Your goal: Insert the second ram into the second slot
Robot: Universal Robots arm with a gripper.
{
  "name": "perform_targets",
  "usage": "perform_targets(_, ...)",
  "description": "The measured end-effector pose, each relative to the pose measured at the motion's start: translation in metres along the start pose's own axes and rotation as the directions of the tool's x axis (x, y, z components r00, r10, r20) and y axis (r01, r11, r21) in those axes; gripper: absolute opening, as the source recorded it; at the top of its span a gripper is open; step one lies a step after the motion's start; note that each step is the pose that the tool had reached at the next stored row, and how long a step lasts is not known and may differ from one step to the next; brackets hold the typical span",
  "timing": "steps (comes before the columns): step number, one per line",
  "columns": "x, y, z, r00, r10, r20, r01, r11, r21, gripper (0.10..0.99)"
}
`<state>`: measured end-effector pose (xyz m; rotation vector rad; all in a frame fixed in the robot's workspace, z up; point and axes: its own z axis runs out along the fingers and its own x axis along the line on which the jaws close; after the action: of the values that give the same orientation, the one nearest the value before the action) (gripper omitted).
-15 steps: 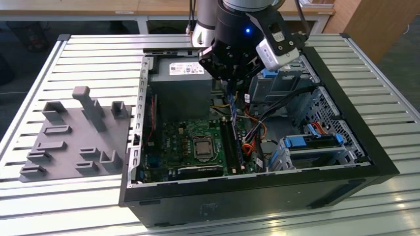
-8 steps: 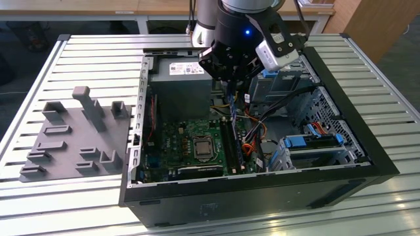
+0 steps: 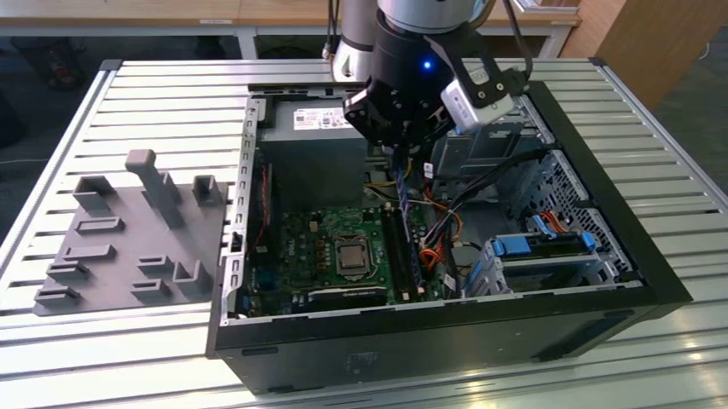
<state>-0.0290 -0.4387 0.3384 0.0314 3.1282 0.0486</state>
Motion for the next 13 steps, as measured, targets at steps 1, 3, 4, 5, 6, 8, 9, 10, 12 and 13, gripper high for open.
perform_targets(1, 0.0000, 0.0000, 0.0003, 1.0000, 0.000, 0.0000, 0.000, 1.0000, 0.000, 0.133)
perform_targets(3, 0.0000, 0.0000, 0.0009, 1.0000, 0.000, -0.0001, 0.000, 1.0000, 0.000, 0.133)
perform_targets(4, 0.0000, -0.0001, 0.0011, 1.0000, 0.000, -0.0002, 0.000, 1.0000, 0.000, 0.133)
perform_targets(5, 0.0000, -0.0001, 0.0014, 1.0000, 0.000, -0.0003, 0.000, 1.0000, 0.000, 0.133)
perform_targets(6, 0.0000, -0.0001, 0.0016, 1.0000, 0.000, -0.0003, 0.000, 1.0000, 0.000, 0.133)
perform_targets(8, 0.0000, -0.0001, 0.0021, 1.0000, 0.000, -0.0003, 0.000, 1.0000, 0.000, 0.133)
perform_targets(9, 0.0000, -0.0001, 0.0023, 1.0000, 0.000, -0.0004, 0.000, 1.0000, 0.000, 0.133)
perform_targets(10, 0.0000, -0.0002, 0.0025, 1.0000, 0.000, -0.0004, 0.000, 1.0000, 0.000, 0.133)
perform_targets(12, 0.0000, -0.0002, 0.0029, 1.0000, 0.000, -0.0004, 0.000, 1.0000, 0.000, 0.133)
perform_targets(13, 0.0000, -0.0002, 0.0031, 1.0000, 0.000, -0.0005, 0.000, 1.0000, 0.000, 0.133)
